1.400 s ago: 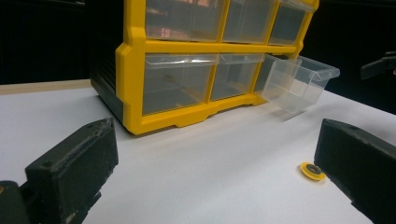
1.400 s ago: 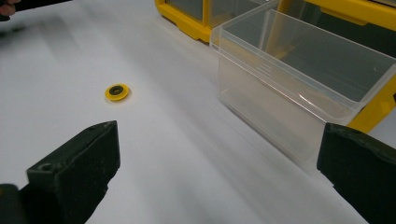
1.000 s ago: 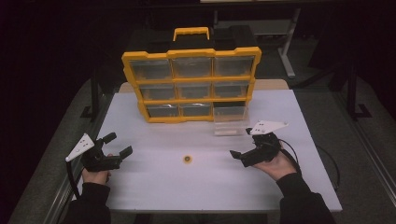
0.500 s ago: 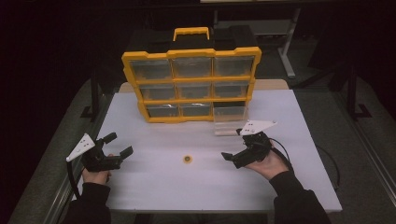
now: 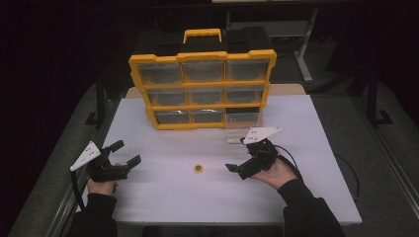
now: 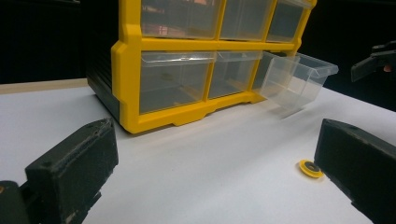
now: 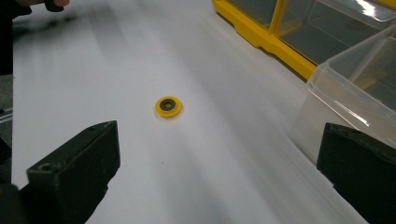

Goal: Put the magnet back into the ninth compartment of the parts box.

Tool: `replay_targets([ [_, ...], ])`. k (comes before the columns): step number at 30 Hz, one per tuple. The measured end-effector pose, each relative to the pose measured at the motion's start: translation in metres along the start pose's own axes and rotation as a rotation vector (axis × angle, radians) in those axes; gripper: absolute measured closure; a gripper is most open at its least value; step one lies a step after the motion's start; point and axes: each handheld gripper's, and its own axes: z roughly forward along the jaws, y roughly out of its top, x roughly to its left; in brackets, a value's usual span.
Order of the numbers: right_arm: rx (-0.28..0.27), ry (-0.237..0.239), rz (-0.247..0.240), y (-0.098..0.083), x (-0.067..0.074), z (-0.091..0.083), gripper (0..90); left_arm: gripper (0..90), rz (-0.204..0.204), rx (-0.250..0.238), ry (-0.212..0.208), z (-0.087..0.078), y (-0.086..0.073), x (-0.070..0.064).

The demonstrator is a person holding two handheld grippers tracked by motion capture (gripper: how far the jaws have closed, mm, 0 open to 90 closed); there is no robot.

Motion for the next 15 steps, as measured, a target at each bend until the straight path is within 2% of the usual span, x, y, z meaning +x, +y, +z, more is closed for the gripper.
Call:
replay_targets([
  [15, 0.035, 0.043, -0.027, 0.012, 0.01, 0.019, 0.0, 0.0, -0.005, -0.003, -0.003, -0.001, 0.0, 0.0],
])
